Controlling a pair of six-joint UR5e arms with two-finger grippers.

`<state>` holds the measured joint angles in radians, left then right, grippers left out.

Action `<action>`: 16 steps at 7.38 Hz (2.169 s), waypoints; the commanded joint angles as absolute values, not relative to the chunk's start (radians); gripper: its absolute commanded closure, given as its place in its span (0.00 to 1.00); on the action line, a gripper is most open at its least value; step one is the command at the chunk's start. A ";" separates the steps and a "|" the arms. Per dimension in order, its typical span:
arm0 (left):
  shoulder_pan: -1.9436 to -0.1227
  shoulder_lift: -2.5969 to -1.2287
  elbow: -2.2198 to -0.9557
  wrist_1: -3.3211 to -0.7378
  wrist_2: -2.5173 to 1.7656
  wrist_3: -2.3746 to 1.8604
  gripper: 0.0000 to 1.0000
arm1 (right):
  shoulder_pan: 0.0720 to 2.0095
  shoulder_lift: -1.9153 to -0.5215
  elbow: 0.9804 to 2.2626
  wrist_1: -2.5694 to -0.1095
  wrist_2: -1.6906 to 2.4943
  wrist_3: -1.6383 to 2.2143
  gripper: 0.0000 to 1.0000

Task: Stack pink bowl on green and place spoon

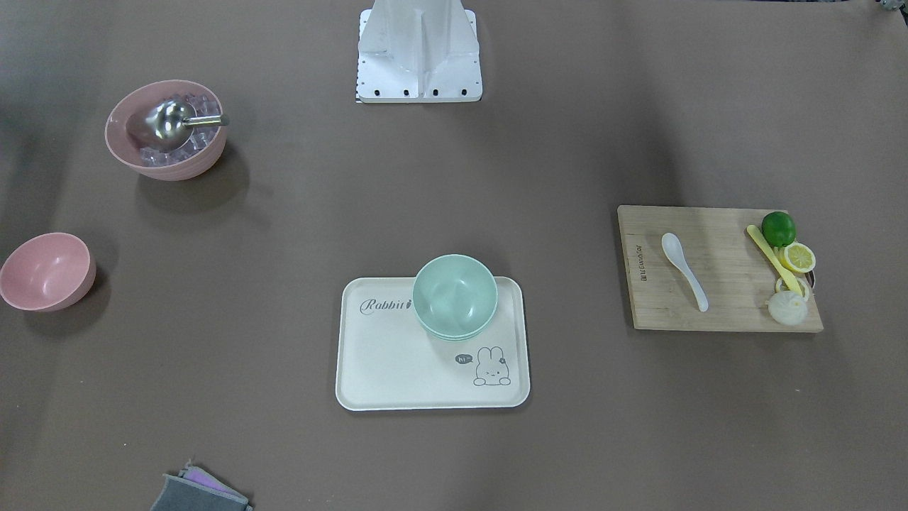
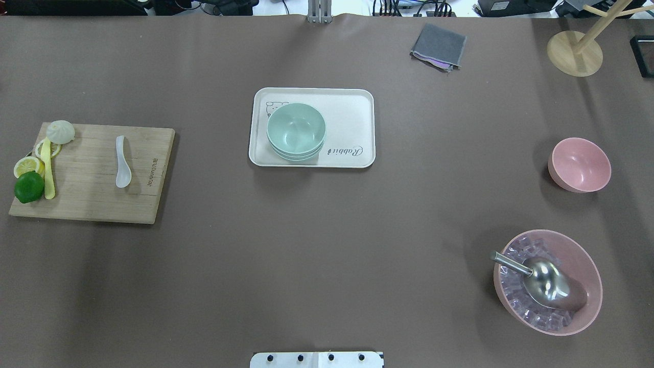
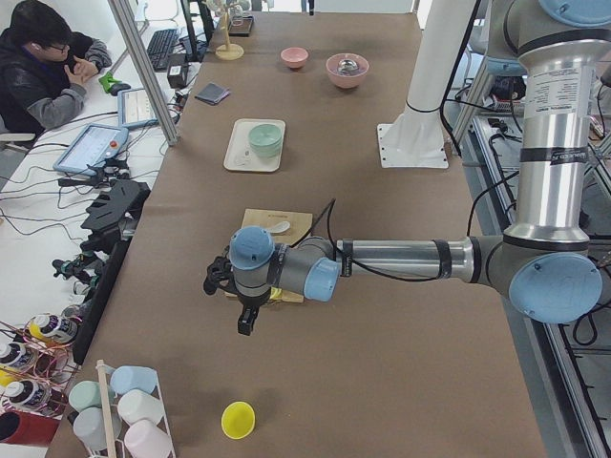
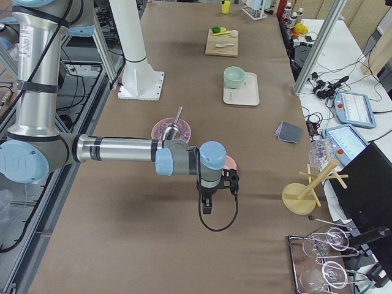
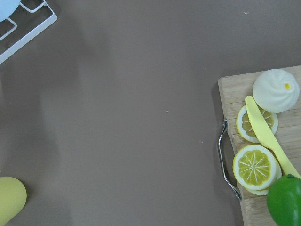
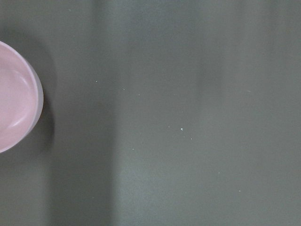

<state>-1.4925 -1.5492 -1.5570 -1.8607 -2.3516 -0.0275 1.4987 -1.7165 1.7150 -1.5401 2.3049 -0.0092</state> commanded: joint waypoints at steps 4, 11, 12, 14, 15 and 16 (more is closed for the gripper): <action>-1.485 -1.551 -1.555 -1.925 -2.350 -0.031 0.02 | 1.499 -1.715 1.717 -1.540 2.306 -0.009 0.00; -1.483 -1.572 -1.548 -2.426 -2.345 -0.034 0.02 | 1.500 -1.672 1.746 -1.243 2.301 0.020 0.00; -1.483 -1.606 -1.525 -2.477 -2.335 -0.034 0.02 | 1.500 -1.623 1.737 -1.244 2.299 0.079 0.00; -1.483 -1.620 -1.513 -2.477 -2.330 -0.029 0.02 | 1.500 -1.631 1.738 -1.220 2.301 0.110 0.00; -1.482 -1.638 -1.482 -2.476 -2.332 -0.028 0.02 | 1.500 -1.655 1.733 -1.166 2.299 0.110 0.00; -1.480 -1.652 -1.464 -2.491 -2.333 -0.035 0.02 | 1.500 -1.663 1.730 -1.145 2.301 0.112 0.00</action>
<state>-1.4818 -1.6340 -1.4889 -2.4791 -2.3322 -0.0304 1.5002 -1.6487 1.7342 -1.1808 2.3004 0.1087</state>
